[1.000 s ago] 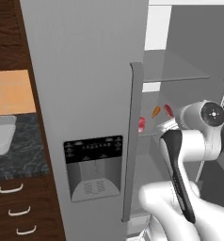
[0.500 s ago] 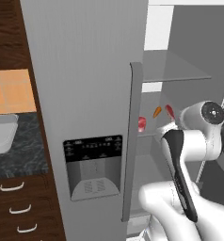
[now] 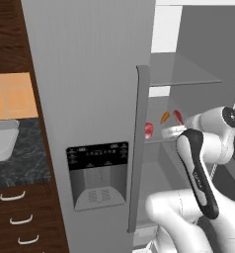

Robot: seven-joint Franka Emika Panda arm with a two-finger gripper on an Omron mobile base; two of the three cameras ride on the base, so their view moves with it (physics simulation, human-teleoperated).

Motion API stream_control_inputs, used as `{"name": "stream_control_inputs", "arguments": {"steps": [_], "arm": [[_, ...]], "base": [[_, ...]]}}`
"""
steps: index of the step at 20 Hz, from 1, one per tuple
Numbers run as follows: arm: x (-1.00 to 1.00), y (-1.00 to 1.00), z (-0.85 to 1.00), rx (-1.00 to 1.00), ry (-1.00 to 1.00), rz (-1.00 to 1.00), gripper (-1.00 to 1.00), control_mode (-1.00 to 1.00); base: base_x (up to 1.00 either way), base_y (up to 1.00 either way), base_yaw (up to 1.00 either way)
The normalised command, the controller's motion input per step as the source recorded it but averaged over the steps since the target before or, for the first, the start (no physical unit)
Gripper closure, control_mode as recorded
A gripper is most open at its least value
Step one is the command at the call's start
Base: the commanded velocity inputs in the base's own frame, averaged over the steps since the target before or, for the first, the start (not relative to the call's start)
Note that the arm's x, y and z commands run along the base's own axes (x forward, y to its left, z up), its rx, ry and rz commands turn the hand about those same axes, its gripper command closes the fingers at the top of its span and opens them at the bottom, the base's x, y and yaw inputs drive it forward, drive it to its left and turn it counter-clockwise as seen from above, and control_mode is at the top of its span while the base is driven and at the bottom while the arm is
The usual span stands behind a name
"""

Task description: Place one carrot and one steak in each tupperware on the nearby counter, to pack two identical lunches.

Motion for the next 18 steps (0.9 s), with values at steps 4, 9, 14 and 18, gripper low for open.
{"name": "stream_control_inputs", "arguments": {"steps": [4,9,14,18], "arm": [[0.5,0.11,-0.39,0.18,0.2,0.0,-1.0,-1.0],[0.52,0.07,-0.25,0.03,0.26,0.0,-1.0,-1.0],[0.58,-0.06,-0.37,0.04,0.04,0.0,-1.0,-1.0],[0.49,0.0,-0.44,0.03,0.0,0.0,-1.0,-1.0]], "base": [[0.0,0.0,0.0],[0.0,0.0,0.0],[0.0,0.0,0.0],[0.0,0.0,0.0]]}}
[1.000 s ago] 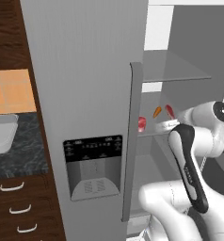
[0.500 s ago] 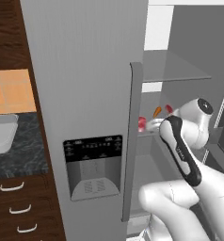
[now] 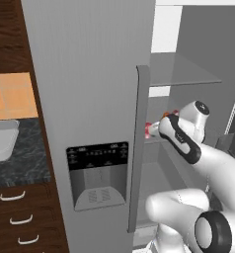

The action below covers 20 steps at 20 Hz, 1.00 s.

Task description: Place one carrot and one steak in each tupperware on the nearby counter, to pack two identical lunches.

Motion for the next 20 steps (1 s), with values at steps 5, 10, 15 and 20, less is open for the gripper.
{"name": "stream_control_inputs", "arguments": {"steps": [5,10,15,20], "arm": [[0.37,0.0,-0.29,0.0,0.0,0.0,-1.0,-1.0],[0.29,0.0,-0.25,0.0,0.0,0.0,-1.0,-1.0],[0.4,0.0,-0.29,0.0,0.0,0.0,-1.0,-1.0],[0.54,0.0,-0.23,0.0,0.0,0.0,-1.0,-1.0]], "base": [[0.0,0.0,0.0],[0.0,0.0,0.0],[0.0,0.0,0.0],[0.0,0.0,0.0]]}}
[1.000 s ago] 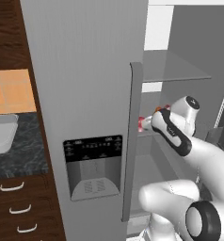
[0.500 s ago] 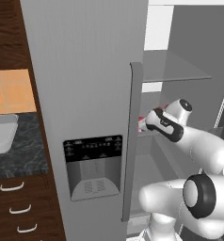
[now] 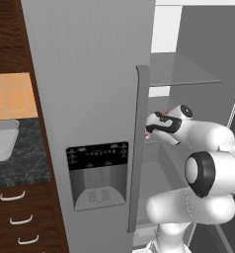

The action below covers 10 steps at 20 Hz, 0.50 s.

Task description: Place one carrot and one steak in each tupperware on the nearby counter, to pack two identical lunches.

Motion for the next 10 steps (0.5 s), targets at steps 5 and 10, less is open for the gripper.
{"name": "stream_control_inputs", "arguments": {"steps": [5,10], "arm": [[0.39,-0.05,-0.25,0.0,0.0,0.0,-1.0,-1.0],[-0.02,-0.61,-0.21,-0.01,0.0,-0.01,-1.0,-1.0]], "base": [[0.0,0.0,0.0],[0.0,0.0,0.0]]}}
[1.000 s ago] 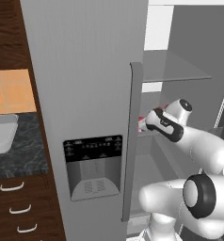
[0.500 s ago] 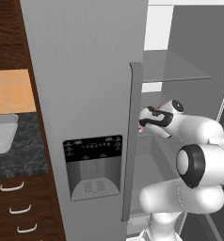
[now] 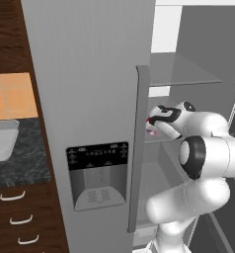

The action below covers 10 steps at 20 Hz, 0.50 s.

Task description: Place one carrot and one steak in each tupperware on the nearby counter, to pack two identical lunches.

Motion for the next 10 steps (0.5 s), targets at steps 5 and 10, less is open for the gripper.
{"name": "stream_control_inputs", "arguments": {"steps": [5,10], "arm": [[-0.5,-0.21,0.22,-0.05,-0.06,0.0,-1.0,-1.0],[-0.21,0.56,0.35,-0.23,-0.06,0.02,-1.0,-1.0]], "base": [[0.0,0.0,0.0],[0.0,0.0,0.0]]}}
